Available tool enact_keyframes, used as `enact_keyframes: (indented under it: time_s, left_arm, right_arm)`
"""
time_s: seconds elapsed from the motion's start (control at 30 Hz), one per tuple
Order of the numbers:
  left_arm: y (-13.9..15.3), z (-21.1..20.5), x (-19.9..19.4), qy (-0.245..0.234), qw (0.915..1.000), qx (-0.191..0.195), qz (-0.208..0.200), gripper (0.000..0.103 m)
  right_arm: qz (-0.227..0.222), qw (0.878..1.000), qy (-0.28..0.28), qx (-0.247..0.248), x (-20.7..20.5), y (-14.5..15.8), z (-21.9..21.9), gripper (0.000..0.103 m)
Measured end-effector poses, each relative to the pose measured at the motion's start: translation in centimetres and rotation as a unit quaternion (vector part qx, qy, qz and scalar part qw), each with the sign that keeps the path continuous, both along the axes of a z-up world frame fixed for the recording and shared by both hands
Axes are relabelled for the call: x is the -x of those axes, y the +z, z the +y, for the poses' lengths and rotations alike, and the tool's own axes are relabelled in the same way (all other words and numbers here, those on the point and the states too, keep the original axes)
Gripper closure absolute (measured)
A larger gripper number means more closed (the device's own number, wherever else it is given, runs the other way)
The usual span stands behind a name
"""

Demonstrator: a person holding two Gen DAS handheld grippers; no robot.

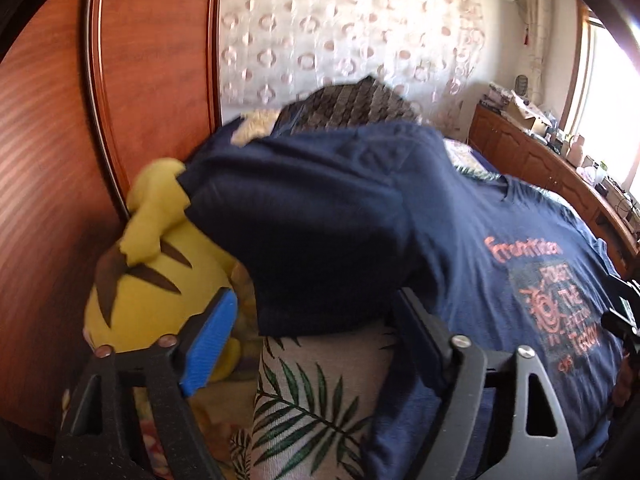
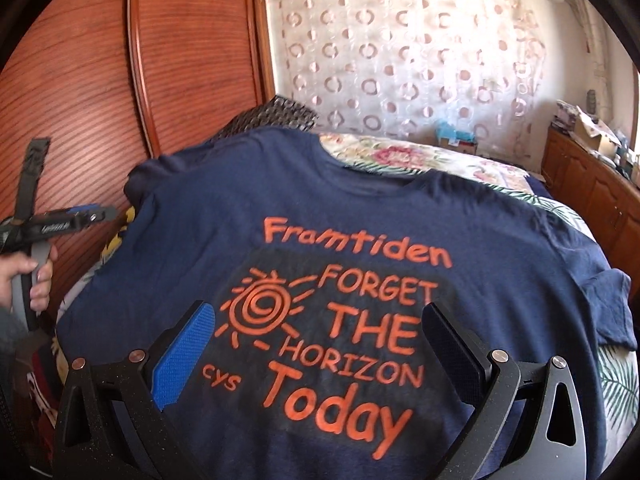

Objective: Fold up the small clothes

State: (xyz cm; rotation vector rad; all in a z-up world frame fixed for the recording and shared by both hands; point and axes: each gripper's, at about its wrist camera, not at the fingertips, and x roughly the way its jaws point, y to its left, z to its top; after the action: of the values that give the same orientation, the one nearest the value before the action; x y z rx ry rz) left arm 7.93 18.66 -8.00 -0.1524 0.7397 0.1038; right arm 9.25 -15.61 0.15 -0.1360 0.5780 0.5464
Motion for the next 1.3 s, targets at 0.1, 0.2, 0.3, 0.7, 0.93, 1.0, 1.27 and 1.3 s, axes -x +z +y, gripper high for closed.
enact_keyframes:
  time_s: [0.1, 0.2, 0.3, 0.7, 0.93, 1.0, 1.27, 1.3]
  left_arm:
    - [-1.7, 0.6, -0.9, -0.005, 0.9993, 0.017, 0.034, 0.038]
    - [-2.6, 1.2, -1.7, 0.001, 0.9979, 0.036, 0.054, 0.045]
    - [-2.9, 1.7, -2.2, 0.008, 0.9967, 0.049, 0.063, 0.051]
    - [-2.1, 1.4, -2.0, -0.004, 0.9985, 0.010, 0.054, 0.093]
    - [3.7, 0.8, -0.5, 0.002, 0.9992, 0.003, -0.040, 0.095]
    - [5.5, -0.1, -0.6, -0.012, 0.9984, -0.002, -0.056, 0.095]
    - [11.1, -8.4, -3.2, -0.126, 0.9878, -0.040, -0.082, 0.094]
    - [11.0, -9.8, -3.2, -0.143, 0.9852, -0.049, -0.079, 0.094]
  right_arm:
    - [0.001, 1.000, 0.007, 0.016, 0.2, 0.2, -0.1, 0.000]
    - [0.003, 1.000, 0.011, 0.024, 0.3, 0.5, -0.1, 0.000]
    - [-0.002, 1.000, 0.011, 0.024, 0.0, 0.7, -0.1, 0.000]
    - [-0.011, 1.000, 0.013, 0.018, -0.5, -0.2, 1.0, 0.000]
    - [-0.012, 1.000, 0.014, 0.011, -0.3, -0.4, 0.7, 0.000]
    - [-0.011, 1.000, 0.014, 0.009, -0.3, -0.4, 0.7, 0.000]
    - [-0.004, 1.000, 0.011, -0.009, -0.6, -0.5, -0.1, 0.000]
    - [-0.003, 1.000, 0.010, -0.011, -0.6, -0.5, -0.2, 0.000]
